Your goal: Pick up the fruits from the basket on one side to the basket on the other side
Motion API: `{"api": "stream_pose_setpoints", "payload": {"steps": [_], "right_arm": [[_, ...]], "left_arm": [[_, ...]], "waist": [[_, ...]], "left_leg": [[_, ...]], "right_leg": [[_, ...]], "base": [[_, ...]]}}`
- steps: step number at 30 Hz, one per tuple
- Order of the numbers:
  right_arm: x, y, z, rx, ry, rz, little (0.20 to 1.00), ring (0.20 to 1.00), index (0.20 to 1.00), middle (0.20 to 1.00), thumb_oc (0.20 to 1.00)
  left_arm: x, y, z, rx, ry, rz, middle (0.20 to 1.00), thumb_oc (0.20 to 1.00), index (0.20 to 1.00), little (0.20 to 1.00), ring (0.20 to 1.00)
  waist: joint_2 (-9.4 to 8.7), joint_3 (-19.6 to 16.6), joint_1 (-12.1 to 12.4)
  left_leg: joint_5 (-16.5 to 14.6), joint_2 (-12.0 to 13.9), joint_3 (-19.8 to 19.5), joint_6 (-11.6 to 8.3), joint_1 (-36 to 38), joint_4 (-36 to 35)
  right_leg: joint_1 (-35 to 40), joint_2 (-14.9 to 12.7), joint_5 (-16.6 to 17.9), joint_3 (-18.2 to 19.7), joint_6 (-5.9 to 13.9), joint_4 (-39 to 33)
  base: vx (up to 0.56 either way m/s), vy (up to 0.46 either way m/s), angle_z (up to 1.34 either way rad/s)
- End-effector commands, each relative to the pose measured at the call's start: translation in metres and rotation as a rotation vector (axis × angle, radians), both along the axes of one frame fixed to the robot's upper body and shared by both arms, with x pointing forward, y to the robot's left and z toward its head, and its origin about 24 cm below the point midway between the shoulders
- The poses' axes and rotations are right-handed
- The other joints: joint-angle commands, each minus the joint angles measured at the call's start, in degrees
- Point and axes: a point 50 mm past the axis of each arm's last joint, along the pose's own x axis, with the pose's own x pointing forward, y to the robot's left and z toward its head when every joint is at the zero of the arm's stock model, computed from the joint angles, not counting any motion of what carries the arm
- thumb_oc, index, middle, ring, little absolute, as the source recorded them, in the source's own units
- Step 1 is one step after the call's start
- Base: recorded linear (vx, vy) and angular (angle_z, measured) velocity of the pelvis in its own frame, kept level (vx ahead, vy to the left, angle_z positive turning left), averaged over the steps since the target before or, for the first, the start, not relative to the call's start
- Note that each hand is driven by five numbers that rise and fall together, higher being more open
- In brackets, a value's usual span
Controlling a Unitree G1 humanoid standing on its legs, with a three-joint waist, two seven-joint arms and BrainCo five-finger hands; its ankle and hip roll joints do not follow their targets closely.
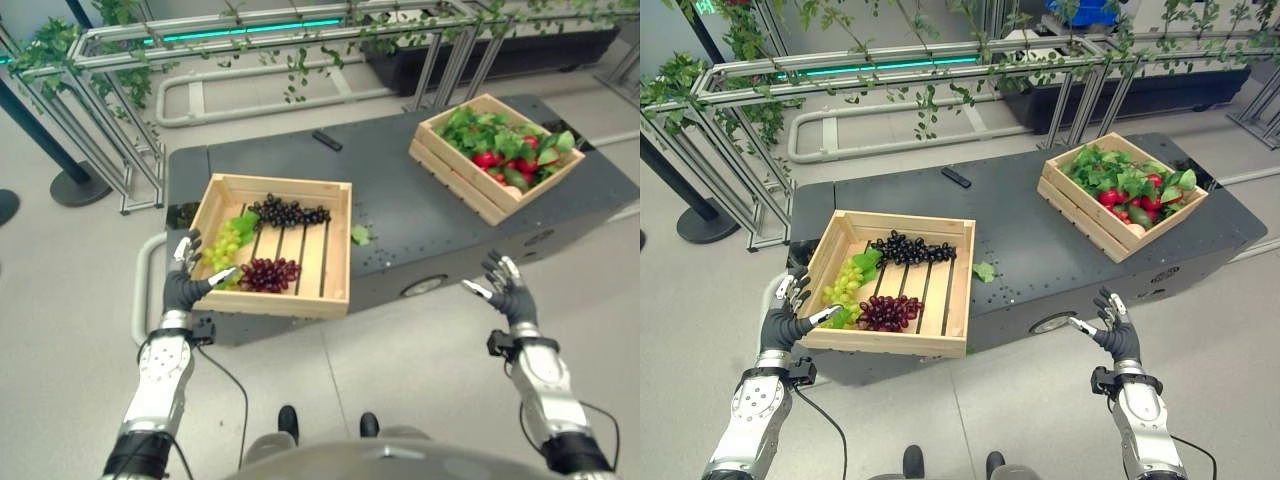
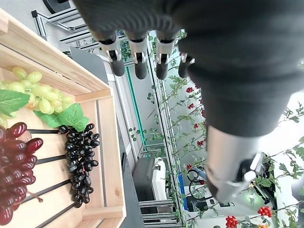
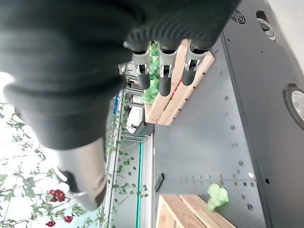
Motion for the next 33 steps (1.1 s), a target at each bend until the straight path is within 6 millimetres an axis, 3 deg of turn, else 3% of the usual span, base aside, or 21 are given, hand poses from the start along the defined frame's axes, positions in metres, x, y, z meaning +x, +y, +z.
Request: {"api": "stream_pose_setpoints", "payload": {"steps": [1, 3, 4, 6, 10, 17, 24, 33], "right_arm": [[0.012, -0.002, 0.012, -0.009, -0.068, 0.006, 1.000, 1.000, 1.000, 1.000, 1.000], [0.009, -0.001, -0.003, 0.003, -0.006, -0.005, 1.000, 1.000, 1.000, 1.000, 1.000], [0.009, -0.001, -0.003, 0.003, -0.007, -0.005, 1.000, 1.000, 1.000, 1.000, 1.000], [0.000, 0.001, -0.031, 0.011, 0.127, -0.017, 1.000, 1.000, 1.000, 1.000, 1.000], [-0.014, 0.005, -0.062, 0.000, 0.286, -0.031, 1.000, 1.000, 1.000, 1.000, 1.000], [-0.042, 0.005, -0.100, 0.012, 0.514, -0.072, 1.000, 1.000, 1.000, 1.000, 1.000], [-0.046, 0.001, -0.101, 0.018, 0.525, -0.089, 1.000, 1.000, 1.000, 1.000, 1.000], [-0.049, 0.000, -0.103, 0.036, 0.532, -0.110, 1.000, 1.000, 1.000, 1.000, 1.000]], "left_arm": [[0.004, 0.004, 0.005, 0.044, -0.026, -0.010, 1.000, 1.000, 1.000, 1.000, 1.000], [0.002, 0.007, -0.014, 0.055, 0.065, 0.011, 1.000, 1.000, 1.000, 1.000, 1.000], [0.002, 0.007, -0.014, 0.056, 0.064, 0.011, 1.000, 1.000, 1.000, 1.000, 1.000], [-0.007, 0.012, -0.051, 0.080, 0.248, 0.037, 1.000, 1.000, 1.000, 1.000, 1.000], [-0.024, 0.016, -0.087, 0.005, 0.416, 0.108, 1.000, 1.000, 1.000, 1.000, 1.000], [-0.073, 0.015, -0.143, -0.001, 0.786, 0.178, 1.000, 1.000, 1.000, 1.000, 1.000], [-0.091, 0.014, -0.153, 0.051, 0.888, 0.124, 1.000, 1.000, 1.000, 1.000, 1.000], [-0.087, 0.015, -0.150, 0.040, 0.859, 0.149, 1.000, 1.000, 1.000, 1.000, 1.000]], "waist": [[-0.48, -2.14, 0.60], [-0.64, -2.10, 0.67], [-0.64, -2.08, 0.70], [-0.53, -2.26, 0.75], [-0.29, -2.25, 0.80], [0.11, -2.71, 0.68], [0.29, -2.80, 0.71], [0.15, -2.97, 1.00]], "left_leg": [[-4.72, 1.11, 1.28, -0.47, 0.48, 2.40], [-4.79, 1.07, 1.54, -0.38, 0.44, 2.70], [-4.80, 1.07, 1.57, -0.38, 0.44, 2.70], [-4.76, 0.97, 1.68, -0.36, 0.60, 2.60], [-4.87, 0.84, 1.52, -0.33, 1.07, 2.48], [-5.12, 0.70, 1.24, -0.26, 1.96, 2.21], [-5.27, 0.64, 1.15, -0.17, 1.97, 2.24], [-5.35, 0.67, 0.74, -0.23, 2.58, 1.85]], "right_leg": [[-4.26, -1.46, -0.03, -0.50, 4.69, 4.03], [-4.34, -1.35, 0.13, -0.22, 4.78, 4.13], [-4.35, -1.35, 0.13, -0.19, 4.78, 4.12], [-4.25, -1.37, 0.13, -0.22, 4.86, 4.08], [-3.86, -1.51, 0.03, -0.57, 4.89, 3.95], [-2.88, -1.52, -0.31, -1.10, 4.82, 3.82], [-2.85, -1.54, -0.39, -1.30, 4.92, 3.89], [-2.13, -1.59, -0.65, -1.82, 4.84, 3.55]], "base": [[0.01, 0.013, -0.03], [0.00, 0.006, -0.02], [0.01, 0.011, -0.05], [0.01, 0.020, -0.05], [0.01, 0.004, -0.01], [0.03, 0.012, -0.01], [0.00, 0.000, 0.00], [0.00, 0.000, 0.00]]}}
